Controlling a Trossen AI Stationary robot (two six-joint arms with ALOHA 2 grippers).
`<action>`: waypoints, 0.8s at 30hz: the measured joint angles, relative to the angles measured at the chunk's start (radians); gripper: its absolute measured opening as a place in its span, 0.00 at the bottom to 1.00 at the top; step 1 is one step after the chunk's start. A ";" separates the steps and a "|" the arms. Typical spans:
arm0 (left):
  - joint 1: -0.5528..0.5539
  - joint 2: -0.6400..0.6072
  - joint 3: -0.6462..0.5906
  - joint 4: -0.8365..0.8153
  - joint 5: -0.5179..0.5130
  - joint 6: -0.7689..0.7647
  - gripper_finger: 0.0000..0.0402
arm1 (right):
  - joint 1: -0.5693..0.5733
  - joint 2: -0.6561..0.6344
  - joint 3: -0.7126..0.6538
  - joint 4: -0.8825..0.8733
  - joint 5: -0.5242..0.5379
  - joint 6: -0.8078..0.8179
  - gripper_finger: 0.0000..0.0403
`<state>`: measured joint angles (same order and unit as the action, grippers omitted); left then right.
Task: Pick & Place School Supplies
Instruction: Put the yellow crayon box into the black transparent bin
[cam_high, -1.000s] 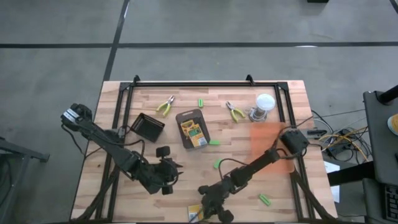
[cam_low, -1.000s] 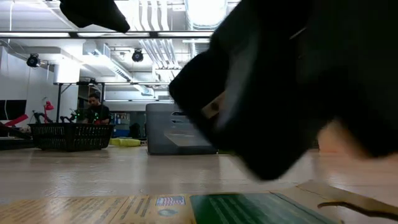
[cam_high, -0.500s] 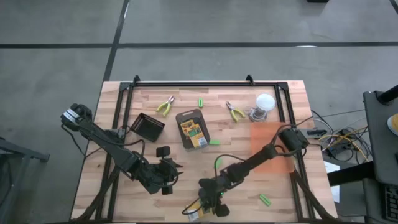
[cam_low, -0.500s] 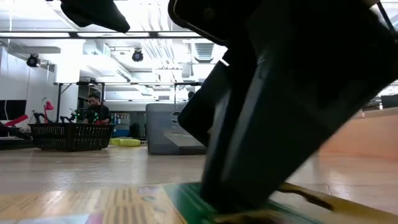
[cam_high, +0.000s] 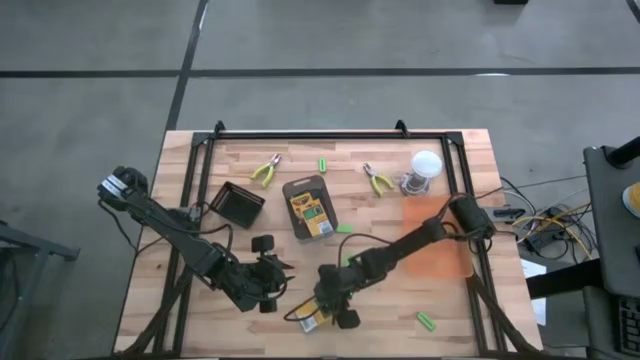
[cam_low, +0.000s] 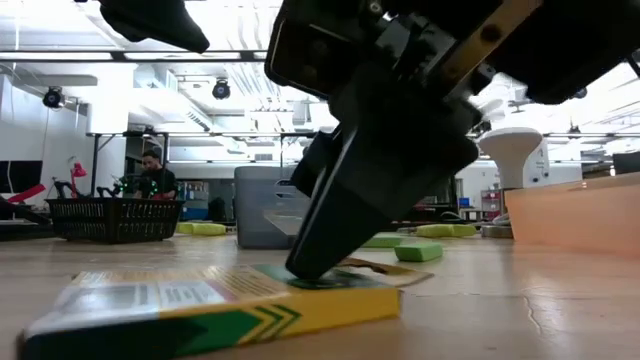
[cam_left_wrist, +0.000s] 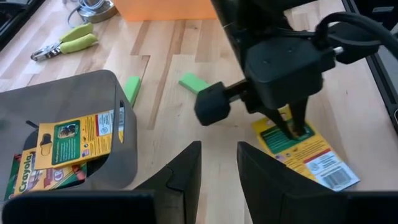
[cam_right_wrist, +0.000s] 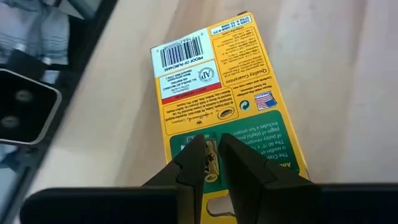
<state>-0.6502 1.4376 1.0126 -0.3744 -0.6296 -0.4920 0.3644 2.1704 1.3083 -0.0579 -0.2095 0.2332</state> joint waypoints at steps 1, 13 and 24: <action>0.000 0.000 0.000 0.000 0.000 0.003 0.27 | -0.004 -0.004 0.000 -0.003 0.004 -0.016 0.14; 0.000 0.000 -0.002 0.000 0.001 0.004 0.27 | -0.005 -0.126 -0.012 -0.206 0.341 -0.141 0.14; 0.000 0.000 -0.002 0.001 0.000 0.001 0.27 | 0.037 -0.120 -0.010 -0.178 0.341 -0.159 0.14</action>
<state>-0.6502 1.4376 1.0107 -0.3737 -0.6292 -0.4912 0.4016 2.0506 1.2980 -0.2355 0.1312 0.0746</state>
